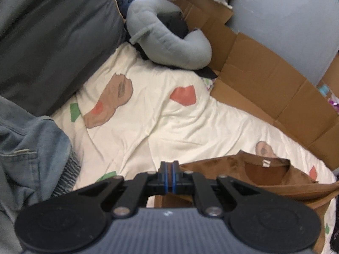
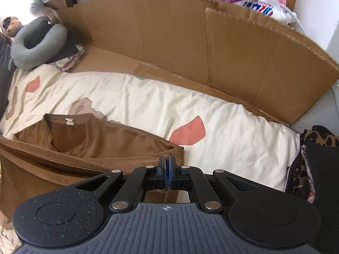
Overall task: Fold clothes
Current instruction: 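Carry the hem with both grippers over the shirt toward the collar, then open both grippers and release the hem near the collar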
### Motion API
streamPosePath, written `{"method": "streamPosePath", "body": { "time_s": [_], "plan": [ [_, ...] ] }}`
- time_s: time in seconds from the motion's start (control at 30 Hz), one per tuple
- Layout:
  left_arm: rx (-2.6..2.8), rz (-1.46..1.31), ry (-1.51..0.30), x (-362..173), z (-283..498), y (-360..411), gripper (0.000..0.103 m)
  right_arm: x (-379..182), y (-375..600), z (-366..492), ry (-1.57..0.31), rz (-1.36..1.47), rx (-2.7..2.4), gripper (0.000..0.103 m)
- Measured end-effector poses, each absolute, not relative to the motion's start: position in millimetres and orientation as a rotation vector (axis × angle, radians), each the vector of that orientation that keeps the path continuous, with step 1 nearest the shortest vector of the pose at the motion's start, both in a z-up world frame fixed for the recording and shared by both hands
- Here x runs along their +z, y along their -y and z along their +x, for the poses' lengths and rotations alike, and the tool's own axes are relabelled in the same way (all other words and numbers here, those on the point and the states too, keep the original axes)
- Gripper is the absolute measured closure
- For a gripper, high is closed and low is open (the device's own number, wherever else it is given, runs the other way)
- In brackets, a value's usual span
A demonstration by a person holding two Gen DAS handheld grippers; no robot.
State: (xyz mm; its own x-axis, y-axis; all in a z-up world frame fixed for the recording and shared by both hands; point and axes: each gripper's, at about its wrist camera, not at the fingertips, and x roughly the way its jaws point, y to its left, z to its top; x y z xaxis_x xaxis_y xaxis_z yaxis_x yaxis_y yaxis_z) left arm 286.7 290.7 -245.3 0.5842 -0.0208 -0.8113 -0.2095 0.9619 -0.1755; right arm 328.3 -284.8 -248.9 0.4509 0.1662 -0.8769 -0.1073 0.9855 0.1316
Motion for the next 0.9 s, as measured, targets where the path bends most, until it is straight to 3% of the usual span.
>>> {"method": "streamPosePath", "body": {
  "time_s": [0.33, 0.53, 0.6, 0.63, 0.7, 0.8, 0.9],
  "plan": [
    [0.185, -0.249, -0.987, -301, 301, -304, 0.099, -311, 277, 347, -1.088, 0.058, 0.136, 0.102],
    [0.192, -0.252, -0.927, -307, 276, -313, 0.093, -318, 297, 338, -1.000, 0.197, 0.070, 0.098],
    [0.190, -0.270, -0.929, -311, 266, -315, 0.090, -318, 297, 331, -0.998, 0.171, 0.089, 0.091],
    [0.182, -0.253, -0.939, -313, 264, -313, 0.084, -319, 296, 327, -1.000, 0.150, 0.096, 0.088],
    [0.167, -0.207, -0.939, -315, 260, -307, 0.068, -319, 296, 320, -0.993, 0.144, 0.108, 0.064],
    [0.145, -0.201, -0.934, -320, 254, -300, 0.056, -322, 291, 310, -0.987, 0.140, 0.137, 0.059],
    [0.135, -0.187, -0.948, -326, 253, -292, 0.055, -326, 283, 303, -1.008, 0.133, 0.157, 0.058]
  ]
}}
